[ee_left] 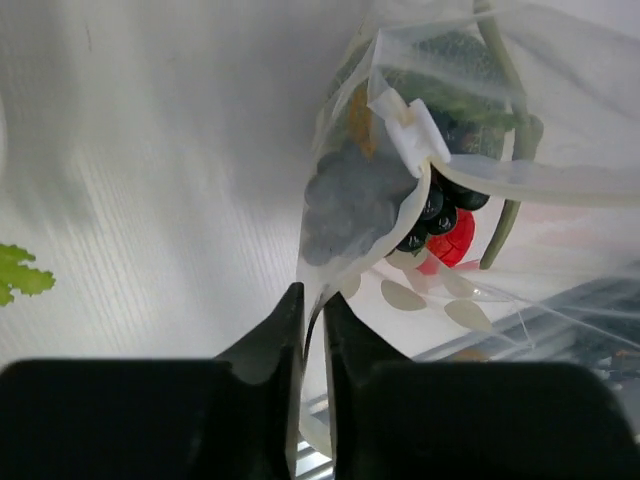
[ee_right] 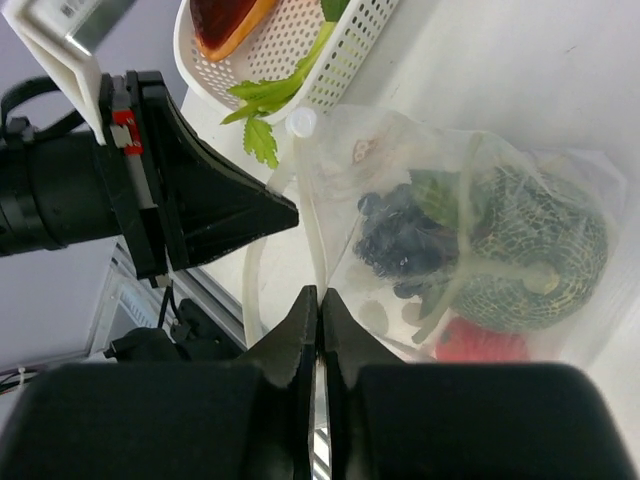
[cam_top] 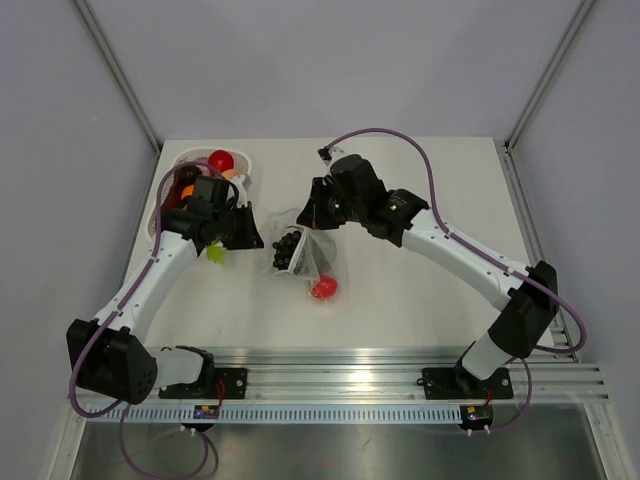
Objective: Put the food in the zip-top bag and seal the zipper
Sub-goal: Zip the zipper food storage bag at the center of the board.
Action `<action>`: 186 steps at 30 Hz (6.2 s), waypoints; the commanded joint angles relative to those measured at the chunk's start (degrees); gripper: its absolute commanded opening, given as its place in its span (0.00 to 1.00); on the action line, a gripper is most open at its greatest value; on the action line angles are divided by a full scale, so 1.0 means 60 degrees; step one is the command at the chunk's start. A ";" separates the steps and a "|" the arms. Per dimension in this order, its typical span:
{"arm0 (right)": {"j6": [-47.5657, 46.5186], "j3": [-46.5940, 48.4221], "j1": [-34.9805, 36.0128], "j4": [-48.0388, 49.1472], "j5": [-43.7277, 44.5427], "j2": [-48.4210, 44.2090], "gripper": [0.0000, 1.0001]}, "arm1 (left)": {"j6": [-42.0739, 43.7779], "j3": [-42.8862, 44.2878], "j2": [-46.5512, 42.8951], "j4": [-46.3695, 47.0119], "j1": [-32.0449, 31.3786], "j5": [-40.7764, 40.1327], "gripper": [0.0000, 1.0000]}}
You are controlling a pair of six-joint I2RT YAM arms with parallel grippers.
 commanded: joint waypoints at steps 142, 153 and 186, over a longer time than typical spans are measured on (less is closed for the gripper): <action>-0.9358 -0.1249 0.0190 -0.0642 -0.2898 -0.2118 0.95 | 0.4212 -0.0707 -0.1047 0.3009 -0.0276 0.7240 0.00; -0.9943 -0.0664 0.0380 -0.0479 -0.2633 -0.1473 0.97 | 0.4695 -0.0634 -0.1077 0.2775 -0.0276 0.7607 0.00; -1.0384 -0.1334 0.0585 0.0428 -0.3073 -0.1455 0.00 | 0.5984 -0.0209 -0.1296 0.1618 -0.0276 0.7695 0.49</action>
